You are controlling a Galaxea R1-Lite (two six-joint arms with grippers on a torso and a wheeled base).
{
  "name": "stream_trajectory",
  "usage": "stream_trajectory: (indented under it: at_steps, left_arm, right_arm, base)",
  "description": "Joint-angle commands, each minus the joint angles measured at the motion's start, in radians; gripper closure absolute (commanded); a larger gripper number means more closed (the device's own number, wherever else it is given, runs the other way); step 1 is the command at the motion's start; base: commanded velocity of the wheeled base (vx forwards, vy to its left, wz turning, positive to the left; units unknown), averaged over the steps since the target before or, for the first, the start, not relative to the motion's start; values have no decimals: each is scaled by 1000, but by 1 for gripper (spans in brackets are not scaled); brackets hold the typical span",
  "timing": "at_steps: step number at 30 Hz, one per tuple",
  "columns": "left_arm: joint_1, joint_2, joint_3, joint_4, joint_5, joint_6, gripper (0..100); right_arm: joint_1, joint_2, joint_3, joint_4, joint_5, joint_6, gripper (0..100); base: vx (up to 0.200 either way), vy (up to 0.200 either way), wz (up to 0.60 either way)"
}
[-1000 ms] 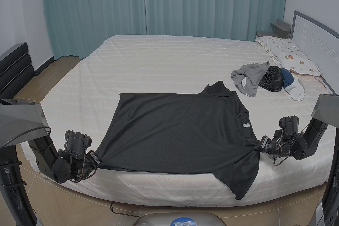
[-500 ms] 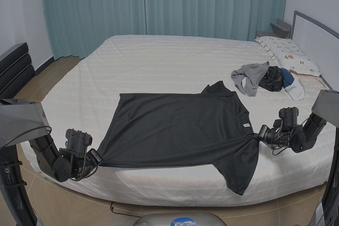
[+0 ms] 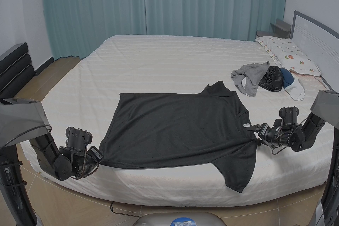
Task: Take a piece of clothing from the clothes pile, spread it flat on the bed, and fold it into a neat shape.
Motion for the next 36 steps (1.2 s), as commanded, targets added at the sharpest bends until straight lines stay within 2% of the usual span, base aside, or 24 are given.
stream_trajectory:
  at_steps: [1, 4, 6, 12, 21, 36]
  left_arm:
    - [2, -1, 3, -15, -11, -25, 100]
    - [2, -1, 10, -29, -11, -26, 100]
    - [2, 1, 15, -32, -11, -28, 100]
    - [2, -1, 17, -32, -11, -28, 100]
    - [2, -1, 17, -32, -12, -28, 100]
    - [4, 39, -13, -33, -14, -23, 100]
  right_arm:
    - [-19, -82, 92, -8, 54, 0, 0]
    - [-21, -126, 185, -33, 140, -18, 0]
    - [-19, -129, 236, -70, 172, -55, 0]
    - [-4, -102, 306, -108, 179, -122, 0]
    - [57, -47, 288, -111, 172, -124, 0]
    - [34, -36, 271, -109, 163, -128, 0]
  base:
    - [0, 0, 0]
    - [0, 0, 0]
    - [0, 0, 0]
    - [0, 0, 0]
    - [0, 0, 0]
    - [0, 0, 0]
